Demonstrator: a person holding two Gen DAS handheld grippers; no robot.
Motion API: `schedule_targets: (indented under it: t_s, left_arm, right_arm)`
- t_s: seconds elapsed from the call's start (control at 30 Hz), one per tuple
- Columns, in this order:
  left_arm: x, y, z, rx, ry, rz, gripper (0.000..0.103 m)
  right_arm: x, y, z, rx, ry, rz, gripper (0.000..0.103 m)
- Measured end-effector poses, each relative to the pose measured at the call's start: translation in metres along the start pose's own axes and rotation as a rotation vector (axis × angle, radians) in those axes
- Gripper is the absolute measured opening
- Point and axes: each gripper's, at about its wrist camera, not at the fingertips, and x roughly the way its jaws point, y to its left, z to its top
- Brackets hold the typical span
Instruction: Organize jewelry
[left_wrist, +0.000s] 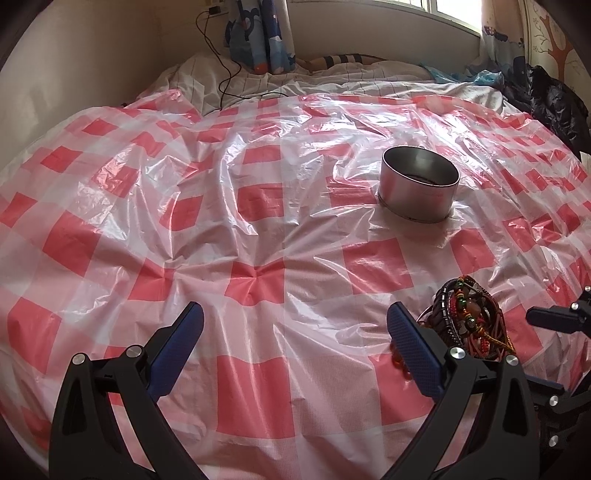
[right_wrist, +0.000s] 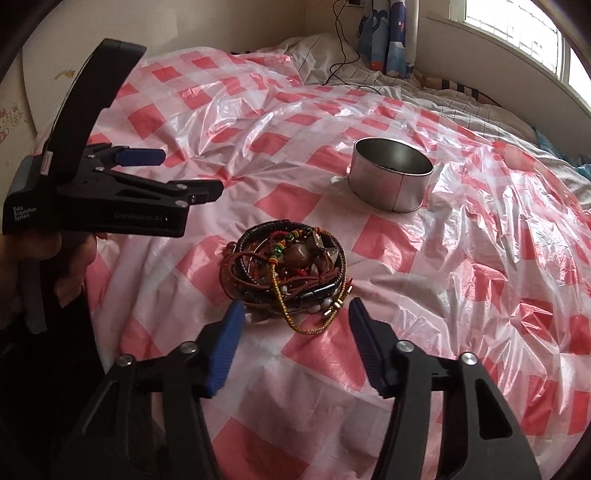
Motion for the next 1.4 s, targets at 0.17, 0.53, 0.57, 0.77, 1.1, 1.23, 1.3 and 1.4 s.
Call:
schedule_targets:
  t_s: [0.17,0.53,0.57,0.77,1.1,1.23,1.3,1.4]
  left_arm:
    - [0.000,0.001,0.000,-0.001,-0.002,-0.003,0.095]
    - [-0.019,-0.016,-0.006,0.059,-0.040,-0.208,0.095]
    - [-0.022,-0.022,-0.008,0.085,-0.042,-0.246,0.095]
    - [-0.022,-0.067,-0.023,0.230,0.010,-0.358,0.095]
    - [-0.003,-0.047,-0.013,0.031,0.091,-0.467,0.095]
    - [0.015,-0.023,-0.007,-0.152,0.148,-0.589,0.095]
    - [0.025,-0.013,-0.006,-0.237,0.171,-0.638,0.095]
    - [0.031,-0.004,-0.005,-0.305,0.169,-0.688,0.095]
  right_arm:
    - [0.010,-0.002,-0.001,0.007,0.030,0.039,0.025]
    - [-0.007,-0.031,0.002,0.197,-0.049,0.245,0.005]
    - [-0.011,-0.040,0.002,0.248,-0.072,0.281,0.005]
    - [-0.025,-0.084,-0.005,0.503,-0.174,0.468,0.005]
    - [-0.024,-0.089,-0.001,0.525,-0.112,0.431,0.027]
    - [-0.022,-0.064,0.001,0.377,-0.106,0.331,0.063]
    - [-0.019,-0.055,0.000,0.324,-0.089,0.293,0.063]
    - [-0.012,-0.043,0.000,0.258,-0.065,0.217,0.063]
